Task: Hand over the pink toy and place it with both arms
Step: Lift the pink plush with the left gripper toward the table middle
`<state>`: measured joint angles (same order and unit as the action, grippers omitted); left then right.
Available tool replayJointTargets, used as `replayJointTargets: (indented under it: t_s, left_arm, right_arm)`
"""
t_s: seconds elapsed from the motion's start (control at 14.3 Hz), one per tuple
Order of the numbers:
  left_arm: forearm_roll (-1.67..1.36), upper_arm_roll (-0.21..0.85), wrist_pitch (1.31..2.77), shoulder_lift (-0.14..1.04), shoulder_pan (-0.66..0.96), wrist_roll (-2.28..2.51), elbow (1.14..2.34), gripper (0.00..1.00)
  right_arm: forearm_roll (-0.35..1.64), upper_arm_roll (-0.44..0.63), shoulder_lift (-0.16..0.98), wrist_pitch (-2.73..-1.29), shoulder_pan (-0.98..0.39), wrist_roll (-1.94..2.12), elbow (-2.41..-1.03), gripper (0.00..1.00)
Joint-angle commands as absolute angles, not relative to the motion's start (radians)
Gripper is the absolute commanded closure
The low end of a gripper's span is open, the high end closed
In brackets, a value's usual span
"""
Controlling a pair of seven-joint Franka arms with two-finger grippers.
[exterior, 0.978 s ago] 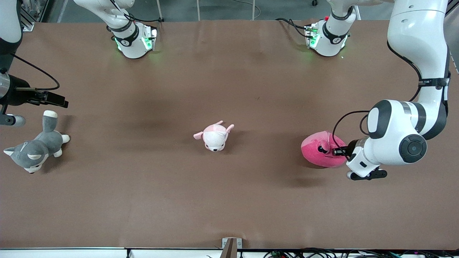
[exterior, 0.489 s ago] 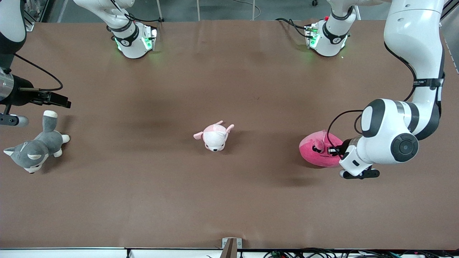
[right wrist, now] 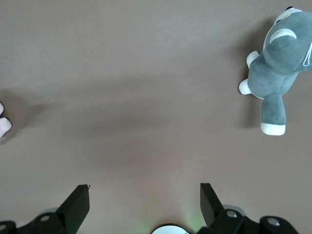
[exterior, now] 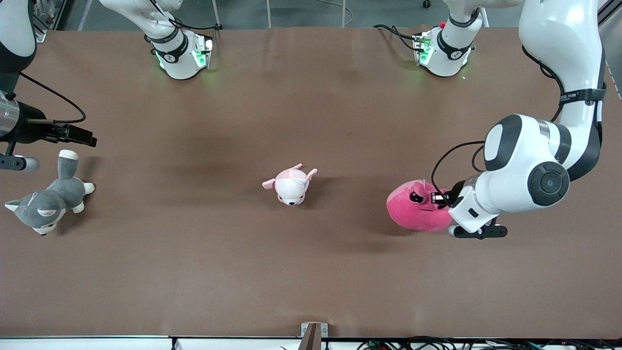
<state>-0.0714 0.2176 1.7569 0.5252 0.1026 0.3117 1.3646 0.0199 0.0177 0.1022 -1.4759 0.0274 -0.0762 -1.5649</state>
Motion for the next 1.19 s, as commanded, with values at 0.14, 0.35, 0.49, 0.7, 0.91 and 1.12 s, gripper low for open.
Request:
replayJointTargets:
  t_s: [0.14, 0.35, 0.49, 0.7, 0.91, 1.12]
  left_arm:
    - [-0.101, 0.287, 1.739, 0.528, 0.198, 0.492, 1.238, 1.00]
    - [-0.144, 0.290, 1.788, 0.520, 0.273, 0.572, 1.204, 1.00]
    - [-0.188, 0.296, 1.824, 0.514, 0.307, 0.626, 1.172, 1.00]
    - [-0.290, 0.313, 1.916, 0.496, 0.331, 0.644, 1.167, 1.00]
    - [-0.299, 0.313, 2.031, 0.498, 0.409, 0.687, 1.167, 1.00]
    - [-0.298, 0.304, 2.140, 0.526, 0.497, 0.767, 1.167, 1.00]
  right_arm:
    - [0.025, 0.014, 0.087, -1.517, 0.017, -0.097, -1.572, 0.00]
    - [0.083, 0.015, 0.089, -1.566, -0.002, -0.121, -1.580, 0.00]
    - [0.107, 0.015, 0.094, -1.594, -0.047, -0.222, -1.582, 0.00]
    - [0.139, 0.015, 0.103, -1.658, -0.126, -0.372, -1.585, 0.00]
    - [0.163, 0.015, 0.113, -1.716, -0.204, -0.523, -1.583, 0.00]
    - [0.187, 0.015, 0.117, -1.749, -0.296, -0.667, -1.583, 0.00]
